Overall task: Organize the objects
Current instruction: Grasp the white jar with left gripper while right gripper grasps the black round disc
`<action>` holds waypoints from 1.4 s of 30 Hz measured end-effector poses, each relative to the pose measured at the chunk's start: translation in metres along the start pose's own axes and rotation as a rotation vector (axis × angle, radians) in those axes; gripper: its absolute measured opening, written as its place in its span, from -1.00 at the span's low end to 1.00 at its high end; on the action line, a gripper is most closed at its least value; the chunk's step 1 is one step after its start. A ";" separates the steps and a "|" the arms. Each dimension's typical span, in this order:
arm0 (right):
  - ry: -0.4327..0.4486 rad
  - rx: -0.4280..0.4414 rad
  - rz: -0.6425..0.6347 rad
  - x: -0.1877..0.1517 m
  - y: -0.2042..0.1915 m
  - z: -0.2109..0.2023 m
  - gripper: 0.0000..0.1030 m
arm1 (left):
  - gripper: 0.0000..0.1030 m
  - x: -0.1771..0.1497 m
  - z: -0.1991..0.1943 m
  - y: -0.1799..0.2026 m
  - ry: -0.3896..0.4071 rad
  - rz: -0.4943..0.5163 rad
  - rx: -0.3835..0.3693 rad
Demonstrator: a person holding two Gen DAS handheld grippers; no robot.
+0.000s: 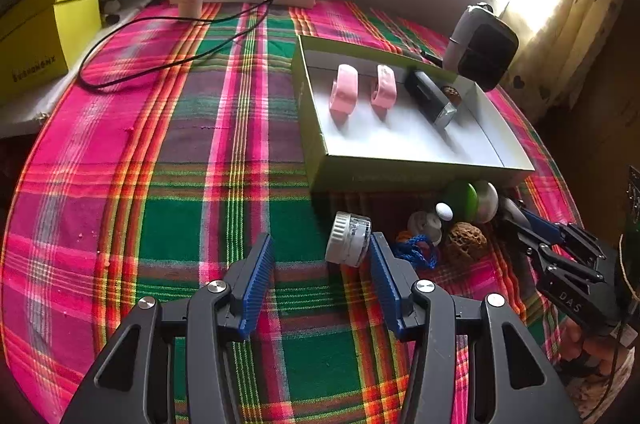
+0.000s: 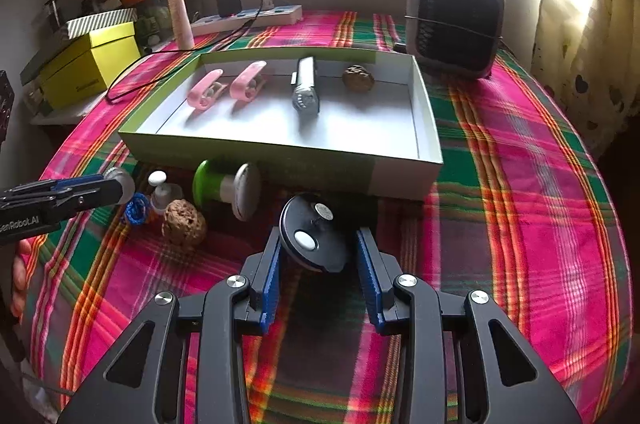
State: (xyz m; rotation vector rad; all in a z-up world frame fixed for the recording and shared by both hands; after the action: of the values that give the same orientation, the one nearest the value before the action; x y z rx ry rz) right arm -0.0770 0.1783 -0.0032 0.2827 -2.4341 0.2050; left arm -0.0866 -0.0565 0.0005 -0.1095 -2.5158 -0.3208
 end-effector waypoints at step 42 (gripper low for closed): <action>-0.013 0.015 0.020 -0.001 0.006 0.003 -0.29 | -0.66 0.010 0.012 0.009 0.055 0.018 0.122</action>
State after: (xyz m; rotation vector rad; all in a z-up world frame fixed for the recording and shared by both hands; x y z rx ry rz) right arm -0.0795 0.1831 -0.0066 0.2674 -2.4503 0.2314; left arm -0.0999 -0.0450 -0.0021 -0.0733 -2.4711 -0.1601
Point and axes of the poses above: each gripper's, at about its wrist camera, not at the fingertips, and z roughly the way its jaws point, y to its right, x to its top, the point moved 1 cm from there along z, roughly the way its jaws point, and after that the axes turned 4 degrees about z, right-handed, at the moved point
